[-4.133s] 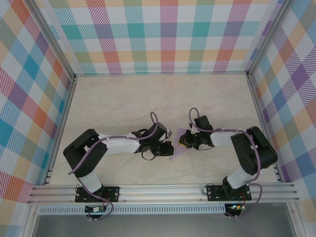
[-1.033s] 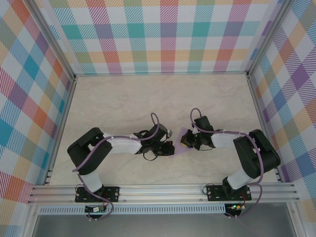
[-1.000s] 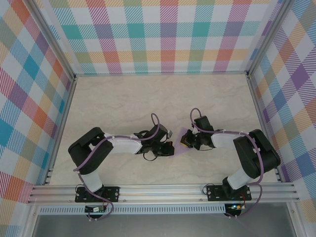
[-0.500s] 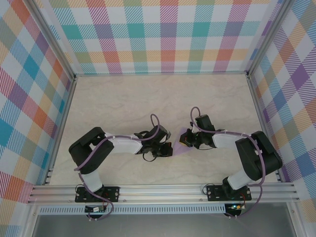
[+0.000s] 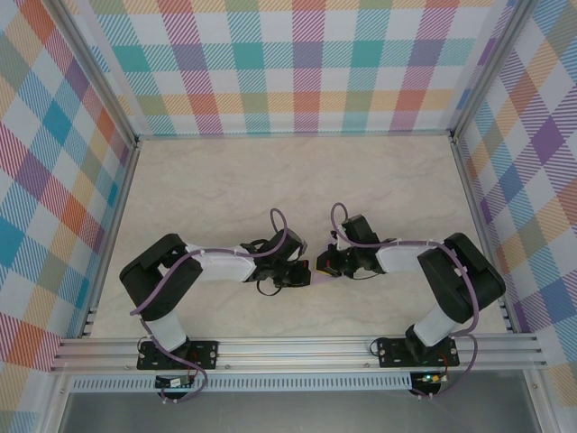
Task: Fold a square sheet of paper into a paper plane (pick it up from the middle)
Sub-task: Fourth fold the wing at the center of the table.
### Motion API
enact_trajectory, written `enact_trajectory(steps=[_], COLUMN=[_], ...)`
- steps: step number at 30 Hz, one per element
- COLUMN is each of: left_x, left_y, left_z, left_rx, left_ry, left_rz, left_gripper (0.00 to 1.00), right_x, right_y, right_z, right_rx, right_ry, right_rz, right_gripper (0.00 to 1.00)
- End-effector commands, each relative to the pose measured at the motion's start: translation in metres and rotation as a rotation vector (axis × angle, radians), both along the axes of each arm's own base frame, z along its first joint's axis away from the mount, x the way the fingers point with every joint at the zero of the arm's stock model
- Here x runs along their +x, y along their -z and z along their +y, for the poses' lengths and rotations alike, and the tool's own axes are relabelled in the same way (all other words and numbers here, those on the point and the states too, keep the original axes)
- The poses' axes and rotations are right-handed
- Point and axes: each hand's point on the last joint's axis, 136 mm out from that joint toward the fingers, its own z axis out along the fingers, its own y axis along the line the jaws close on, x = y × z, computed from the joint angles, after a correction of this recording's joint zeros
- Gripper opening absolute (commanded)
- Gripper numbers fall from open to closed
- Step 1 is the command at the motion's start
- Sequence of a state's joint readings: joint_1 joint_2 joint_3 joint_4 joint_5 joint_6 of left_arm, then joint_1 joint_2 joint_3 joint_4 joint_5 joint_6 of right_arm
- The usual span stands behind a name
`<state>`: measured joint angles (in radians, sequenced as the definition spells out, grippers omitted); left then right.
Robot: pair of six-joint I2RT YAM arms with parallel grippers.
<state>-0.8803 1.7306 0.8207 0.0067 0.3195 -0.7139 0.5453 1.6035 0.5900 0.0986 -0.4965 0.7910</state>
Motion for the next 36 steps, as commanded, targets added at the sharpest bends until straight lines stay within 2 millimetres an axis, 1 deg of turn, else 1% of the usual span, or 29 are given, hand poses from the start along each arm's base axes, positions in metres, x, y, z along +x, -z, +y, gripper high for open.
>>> enact_trajectory(steps=[1,3,5,8,12,14,17,19,21,23,25,26,28,31,34,36], left_x=[-0.006,-0.008,-0.011,-0.016,-0.020,-0.020,-0.019,-0.017,-0.015,-0.010,-0.004,-0.001,0.007,0.018,0.031,0.041], left_y=[0.020,0.022,0.025,0.030,0.033,0.032,0.029,0.026,0.021,0.014,0.003,-0.002,-0.018,-0.040,-0.055,-0.064], left_z=[0.024,0.027,0.031,0.037,0.043,0.043,0.040,0.035,0.029,0.023,0.014,0.010,-0.001,-0.012,-0.011,-0.006], left_rx=[0.093,0.104,0.127,0.154,0.173,0.169,0.160,0.141,0.120,0.099,0.065,0.052,0.010,-0.034,-0.031,-0.025], left_ry=[-0.028,-0.031,-0.035,-0.034,-0.038,-0.037,-0.031,-0.022,-0.008,-0.004,0.000,0.000,0.008,0.010,-0.014,-0.041], left_rz=[0.042,0.048,0.065,0.090,0.104,0.104,0.098,0.093,0.086,0.072,0.050,0.040,0.021,-0.010,-0.047,-0.075], left_gripper=[0.00,0.00,0.00,0.00,0.00,0.00,0.00,0.00,0.00,0.00,0.00,0.02,0.14,0.34,0.51,0.59], right_x=[-0.005,-0.002,0.004,0.020,0.046,0.057,0.073,0.085,0.093,0.096,0.093,0.090,0.080,0.063,0.049,0.043], right_y=[0.009,0.013,0.017,0.016,0.009,0.005,0.000,-0.009,-0.023,-0.040,-0.055,-0.059,-0.064,-0.065,-0.066,-0.065], right_z=[-0.001,-0.008,-0.021,-0.044,-0.078,-0.093,-0.121,-0.137,-0.144,-0.142,-0.136,-0.133,-0.125,-0.115,-0.108,-0.104], right_rx=[-0.033,-0.070,-0.107,-0.125,-0.149,-0.161,-0.187,-0.165,-0.156,-0.135,-0.090,-0.068,-0.011,0.048,0.092,0.108], right_ry=[-0.053,-0.046,-0.018,0.059,0.176,0.228,0.310,0.360,0.376,0.368,0.363,0.362,0.360,0.368,0.383,0.391], right_rz=[-0.007,-0.017,-0.029,-0.038,-0.064,-0.070,-0.054,-0.061,-0.085,-0.116,-0.125,-0.122,-0.101,-0.067,-0.052,-0.042], right_gripper=[0.01,0.01,0.01,0.01,0.01,0.01,0.01,0.01,0.02,0.02,0.05,0.06,0.14,0.32,0.47,0.49])
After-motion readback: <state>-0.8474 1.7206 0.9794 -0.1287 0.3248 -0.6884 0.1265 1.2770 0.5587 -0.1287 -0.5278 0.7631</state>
